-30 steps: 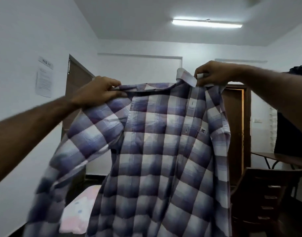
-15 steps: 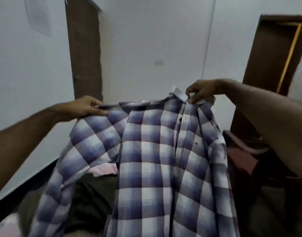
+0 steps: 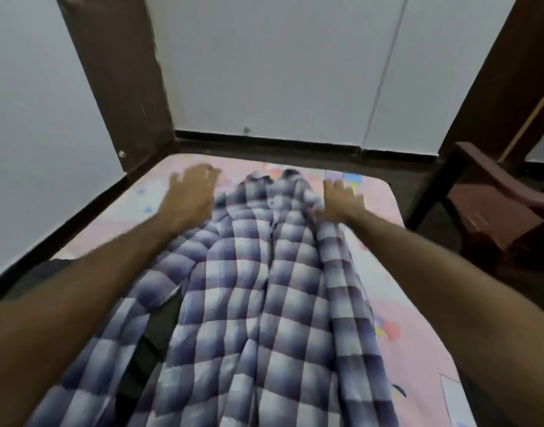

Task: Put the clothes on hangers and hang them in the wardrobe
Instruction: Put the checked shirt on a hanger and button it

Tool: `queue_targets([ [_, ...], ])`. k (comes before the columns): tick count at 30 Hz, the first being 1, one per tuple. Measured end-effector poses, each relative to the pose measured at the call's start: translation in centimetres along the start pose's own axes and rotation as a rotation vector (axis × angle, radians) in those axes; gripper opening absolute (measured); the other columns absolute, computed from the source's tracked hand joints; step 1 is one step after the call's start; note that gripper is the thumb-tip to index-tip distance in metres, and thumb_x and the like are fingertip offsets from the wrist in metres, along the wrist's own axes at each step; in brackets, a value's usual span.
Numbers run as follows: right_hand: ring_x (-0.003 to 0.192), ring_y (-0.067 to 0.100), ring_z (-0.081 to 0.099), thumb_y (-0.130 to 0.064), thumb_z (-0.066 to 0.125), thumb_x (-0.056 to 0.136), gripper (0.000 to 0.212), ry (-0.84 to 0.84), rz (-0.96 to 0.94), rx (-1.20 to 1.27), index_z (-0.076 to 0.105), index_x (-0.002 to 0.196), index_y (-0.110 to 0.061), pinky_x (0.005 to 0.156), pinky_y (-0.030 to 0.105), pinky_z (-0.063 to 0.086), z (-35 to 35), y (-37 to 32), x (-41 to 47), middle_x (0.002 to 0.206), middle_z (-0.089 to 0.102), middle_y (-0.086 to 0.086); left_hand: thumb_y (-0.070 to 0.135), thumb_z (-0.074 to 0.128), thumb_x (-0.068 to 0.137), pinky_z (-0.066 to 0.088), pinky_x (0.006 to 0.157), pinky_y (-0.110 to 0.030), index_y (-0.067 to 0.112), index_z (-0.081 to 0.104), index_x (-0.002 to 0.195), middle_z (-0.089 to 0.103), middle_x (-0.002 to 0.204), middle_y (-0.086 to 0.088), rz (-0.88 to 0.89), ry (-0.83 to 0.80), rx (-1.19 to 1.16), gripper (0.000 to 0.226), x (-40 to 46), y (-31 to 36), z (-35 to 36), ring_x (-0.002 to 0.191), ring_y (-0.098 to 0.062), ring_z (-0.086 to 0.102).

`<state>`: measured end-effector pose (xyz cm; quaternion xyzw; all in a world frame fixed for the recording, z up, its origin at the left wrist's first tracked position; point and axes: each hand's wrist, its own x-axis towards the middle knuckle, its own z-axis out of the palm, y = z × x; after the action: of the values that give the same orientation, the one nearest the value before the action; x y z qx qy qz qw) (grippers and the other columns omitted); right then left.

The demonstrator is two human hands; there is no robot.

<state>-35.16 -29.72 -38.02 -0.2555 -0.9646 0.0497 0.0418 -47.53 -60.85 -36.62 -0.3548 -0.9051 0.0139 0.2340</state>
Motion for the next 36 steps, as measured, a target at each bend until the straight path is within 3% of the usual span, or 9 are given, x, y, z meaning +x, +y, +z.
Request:
queue_targets([
  [5, 0.143, 0.042, 0.038, -0.069, 0.052, 0.093, 0.098, -0.301, 0.122, 0.104, 0.007, 0.162, -0.017, 0.113, 0.053, 0.035, 10.9, 5.2, -6.2, 0.161, 0.029, 0.021, 0.046, 0.042, 0.095, 0.044, 0.096, -0.048, 0.022, 0.053, 0.130, 0.048, 0.141, -0.007, 0.439, -0.447, -0.116, 0.044, -8.3, 11.6, 8.2, 0.130, -0.030, 0.047],
  [8, 0.117, 0.041, 0.060, -0.051, 0.046, 0.102, 0.065, -0.252, 0.002, 0.057, 0.025, 0.152, -0.014, 0.094, 0.048, 0.047, 12.4, 6.5, -9.1, 0.134, 0.058, 0.021, 0.065, 0.015, 0.093, 0.023, 0.118, -0.057, 0.019, 0.022, 0.157, 0.015, 0.166, -0.010, 0.406, -0.581, -0.103, 0.079, -12.9, 14.0, 10.6, 0.152, -0.034, 0.018],
  [12, 0.106, 0.038, 0.064, -0.021, 0.045, 0.102, 0.029, -0.072, 0.042, -0.109, 0.042, 0.130, -0.015, 0.084, 0.042, 0.049, 9.6, 10.5, -8.7, 0.120, 0.062, 0.017, 0.061, 0.022, 0.097, 0.032, 0.116, -0.054, 0.017, 0.024, 0.157, 0.022, 0.165, -0.014, 0.383, -0.505, -0.141, 0.075, -14.8, 13.2, 9.8, 0.148, -0.034, 0.029],
  [15, 0.118, 0.041, 0.055, -0.019, 0.059, 0.095, 0.047, 0.096, 0.278, -0.089, 0.041, 0.137, -0.008, 0.093, 0.050, 0.050, 6.7, 14.5, -8.6, 0.130, 0.053, 0.018, 0.057, 0.035, 0.102, 0.027, 0.119, -0.050, 0.018, 0.024, 0.157, 0.023, 0.165, -0.010, 0.377, -0.574, -0.092, 0.069, -16.4, 13.0, 7.9, 0.149, -0.029, 0.027],
  [18, 0.120, 0.041, 0.050, -0.029, 0.062, 0.092, 0.046, 0.077, -0.098, -0.014, 0.051, 0.132, -0.009, 0.093, 0.050, 0.048, 5.2, 12.5, -12.1, 0.130, 0.051, 0.016, 0.052, 0.043, 0.097, 0.041, 0.107, -0.052, 0.021, 0.055, 0.138, 0.048, 0.150, -0.008, 0.434, -0.394, -0.043, 0.052, -19.5, 13.6, 5.8, 0.136, -0.029, 0.046],
  [23, 0.126, 0.029, 0.056, -0.078, 0.044, 0.088, 0.087, -0.501, -0.475, 0.055, 0.028, 0.154, -0.023, 0.102, 0.046, 0.047, 7.3, 4.8, -25.7, 0.149, 0.052, 0.007, 0.052, 0.040, 0.094, 0.048, 0.094, -0.040, 0.025, 0.053, 0.135, 0.052, 0.137, 0.001, 0.405, -0.335, -0.301, 0.050, -27.1, 15.9, 2.7, 0.118, -0.022, 0.055],
  [26, 0.130, 0.039, 0.047, -0.078, 0.057, 0.079, 0.112, -0.462, -0.382, -0.134, 0.007, 0.160, -0.020, 0.100, 0.053, 0.047, 9.9, 3.3, -31.3, 0.153, 0.038, 0.013, 0.054, 0.048, 0.095, 0.035, 0.116, -0.039, 0.024, 0.030, 0.153, 0.026, 0.160, 0.000, 0.200, -0.520, -0.503, 0.068, -30.3, 16.4, 1.1, 0.143, -0.021, 0.035],
  [30, 0.111, 0.036, 0.063, -0.027, 0.062, 0.092, 0.071, -0.333, -0.324, -0.198, 0.024, 0.152, -0.021, 0.082, 0.041, 0.051, 10.0, 5.1, -33.4, 0.131, 0.061, 0.013, 0.046, 0.067, 0.089, 0.021, 0.123, -0.038, 0.023, 0.007, 0.160, -0.001, 0.168, -0.001, 0.087, -0.561, -0.568, 0.096, -32.9, 15.9, 0.3, 0.154, -0.021, 0.011],
  [36, 0.107, 0.029, 0.068, -0.024, 0.051, 0.098, 0.031, -0.205, -0.279, -0.494, 0.055, 0.128, -0.023, 0.077, 0.035, 0.043, 4.3, 12.0, -35.4, 0.130, 0.065, 0.004, 0.043, 0.047, 0.091, 0.027, 0.121, -0.039, 0.007, 0.017, 0.158, 0.025, 0.162, -0.015, -0.004, -0.487, -0.548, 0.082, -34.6, 15.3, 0.9, 0.148, -0.031, 0.028],
])
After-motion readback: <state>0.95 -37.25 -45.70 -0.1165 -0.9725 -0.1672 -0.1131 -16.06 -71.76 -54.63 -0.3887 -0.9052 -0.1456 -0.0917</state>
